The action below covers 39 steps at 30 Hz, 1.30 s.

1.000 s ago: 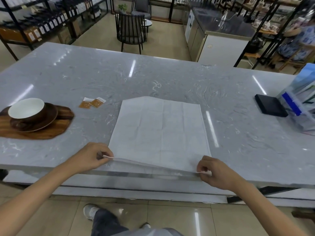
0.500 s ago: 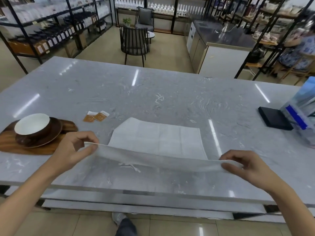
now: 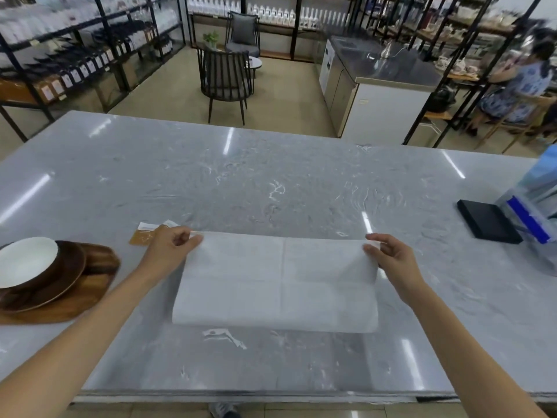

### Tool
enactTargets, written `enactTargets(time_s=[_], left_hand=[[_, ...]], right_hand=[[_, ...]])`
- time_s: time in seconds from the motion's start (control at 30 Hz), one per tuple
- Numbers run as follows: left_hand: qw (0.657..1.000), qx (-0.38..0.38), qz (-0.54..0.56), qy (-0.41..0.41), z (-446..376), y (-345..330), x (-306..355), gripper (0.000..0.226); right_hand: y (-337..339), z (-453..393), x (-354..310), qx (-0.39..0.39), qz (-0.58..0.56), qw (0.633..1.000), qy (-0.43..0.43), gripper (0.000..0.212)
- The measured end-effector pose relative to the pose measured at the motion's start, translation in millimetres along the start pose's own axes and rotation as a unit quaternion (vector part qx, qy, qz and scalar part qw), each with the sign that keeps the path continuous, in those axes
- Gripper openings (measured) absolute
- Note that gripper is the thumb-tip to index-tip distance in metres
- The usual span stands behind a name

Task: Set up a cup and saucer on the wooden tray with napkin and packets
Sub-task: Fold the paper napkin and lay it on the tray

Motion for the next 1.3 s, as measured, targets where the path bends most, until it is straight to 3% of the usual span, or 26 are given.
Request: enactTargets(time_s=[0.23, 0.37, 0.43, 0.53, 0.67, 0.77, 0.93, 1.03, 1.1, 1.2, 1.3], left_hand=[[0.994, -0.067, -0.076, 0.043, -55.3, -23.8, -49.1, 0.036], [0.990, -0.085, -0.109, 0.037, -64.3, -23.7, -61.3, 0.027], [0.984, -0.104, -0.140, 0.026, -66.5, -24.4, -61.4, 0.017], [0.966, -0.174, -0.193, -0.012, -73.0, -30.5, -57.7, 0.041], [0.941, -0.268, -0.204, -0.041, -88.7, -40.6, -45.9, 0.028], [0.934, -0.300, -0.194, -0.022, -101.8, -45.8, -41.7, 0.024], [0.927, -0.329, -0.178, -0.040, -101.4, -40.1, -24.3, 0.025], [0.934, -0.322, -0.151, -0.044, -96.8, -26.5, -14.7, 0.032], [0.940, -0.312, -0.128, -0.043, -93.2, -16.6, -6.7, 0.030], [0.949, -0.291, -0.116, -0.031, -85.2, -5.6, 5.7, 0.013], [0.957, -0.263, -0.122, -0.024, -76.2, 4.0, 13.3, 0.010]], right_hand=[[-18.2, -50.0, 63.6, 0.034, 0.082, 0.992, -0.087, 0.021], [-18.9, -56.5, 65.5, 0.047, 0.171, 0.981, -0.078, 0.023], [-21.6, -59.1, 60.9, 0.025, 0.242, 0.968, -0.063, 0.028], [-27.7, -64.6, 53.1, -0.038, 0.369, 0.929, -0.014, 0.030], [-29.4, -79.6, 46.7, -0.115, 0.426, 0.897, 0.005, 0.021], [-31.9, -88.9, 42.0, -0.157, 0.439, 0.885, -0.005, 0.015], [-25.7, -90.9, 32.5, -0.183, 0.404, 0.896, -0.015, 0.013], [-17.0, -90.8, 21.6, -0.195, 0.356, 0.914, -0.012, 0.024], [-15.4, -89.0, 16.7, -0.233, 0.356, 0.904, -0.027, 0.026], [-17.0, -84.8, 11.9, -0.278, 0.355, 0.891, -0.052, 0.013], [-16.3, -79.8, -1.6, -0.265, 0.314, 0.911, -0.029, 0.001]])
Point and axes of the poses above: each hand's wrist, its own z-axis away from the middle knuckle, its own y-axis out of the back of the hand, x = y × z, the point moved 6 cm from there along -z, towards the middle knuckle, and after that the axes turned 4 degrees about -x, right-handed, at the moved point
